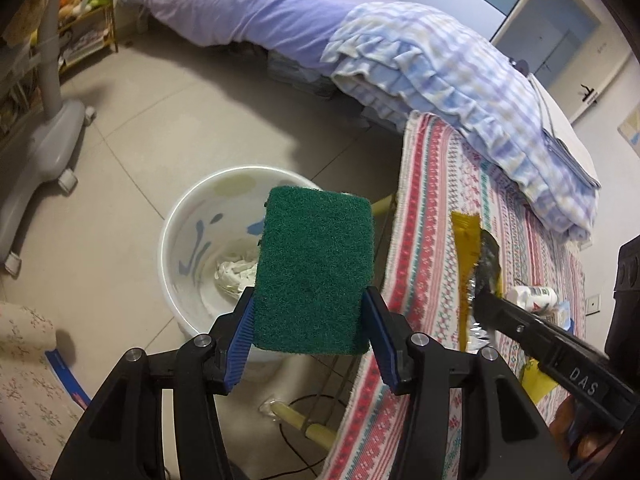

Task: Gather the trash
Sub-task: 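Carry sponge and wrapper to the wastebasket and open both tools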

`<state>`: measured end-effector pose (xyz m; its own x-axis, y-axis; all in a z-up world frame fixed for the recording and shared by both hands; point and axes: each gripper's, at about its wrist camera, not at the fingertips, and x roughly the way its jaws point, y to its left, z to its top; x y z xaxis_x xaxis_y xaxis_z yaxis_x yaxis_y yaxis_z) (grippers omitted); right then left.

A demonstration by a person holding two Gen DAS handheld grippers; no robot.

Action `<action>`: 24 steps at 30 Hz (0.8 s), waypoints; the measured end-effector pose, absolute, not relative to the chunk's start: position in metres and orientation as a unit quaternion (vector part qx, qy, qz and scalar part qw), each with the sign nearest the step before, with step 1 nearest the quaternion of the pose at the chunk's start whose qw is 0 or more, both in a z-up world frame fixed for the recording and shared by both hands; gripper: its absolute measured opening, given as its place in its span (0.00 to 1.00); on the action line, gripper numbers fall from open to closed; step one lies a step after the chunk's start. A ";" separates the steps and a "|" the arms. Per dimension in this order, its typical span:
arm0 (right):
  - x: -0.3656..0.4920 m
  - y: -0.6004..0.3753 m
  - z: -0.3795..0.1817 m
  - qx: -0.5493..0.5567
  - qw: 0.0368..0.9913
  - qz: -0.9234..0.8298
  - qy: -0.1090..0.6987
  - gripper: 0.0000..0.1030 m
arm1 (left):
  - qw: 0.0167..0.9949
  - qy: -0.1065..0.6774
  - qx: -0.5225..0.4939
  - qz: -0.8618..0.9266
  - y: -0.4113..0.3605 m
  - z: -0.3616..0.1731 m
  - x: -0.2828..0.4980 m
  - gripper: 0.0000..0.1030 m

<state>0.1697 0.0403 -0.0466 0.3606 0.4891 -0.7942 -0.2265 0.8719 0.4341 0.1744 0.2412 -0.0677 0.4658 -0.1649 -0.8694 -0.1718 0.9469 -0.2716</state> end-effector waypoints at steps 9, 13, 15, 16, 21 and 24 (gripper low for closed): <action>0.201 0.102 -0.077 0.154 0.790 0.242 0.542 0.10 | 0.825 0.512 -0.238 0.021 0.287 -0.074 0.189 0.71; 0.209 0.119 -0.085 0.154 0.784 0.245 0.549 0.14 | 0.808 0.506 -0.302 0.027 0.312 -0.074 0.189 0.79; 0.213 0.125 -0.091 0.153 0.783 0.241 0.553 0.16 | 0.796 0.501 -0.338 0.021 0.322 -0.075 0.188 0.79; 0.215 0.128 -0.093 0.153 0.783 0.237 0.555 0.21 | 0.788 0.498 -0.361 0.019 0.328 -0.075 0.188 0.79; 0.221 0.130 -0.100 0.168 0.785 0.208 0.559 0.58 | 0.781 0.492 -0.383 0.028 0.340 -0.076 0.187 0.79; 0.213 0.120 -0.094 0.178 0.788 0.212 0.550 0.58 | 0.779 0.496 -0.382 0.029 0.340 -0.077 0.186 0.79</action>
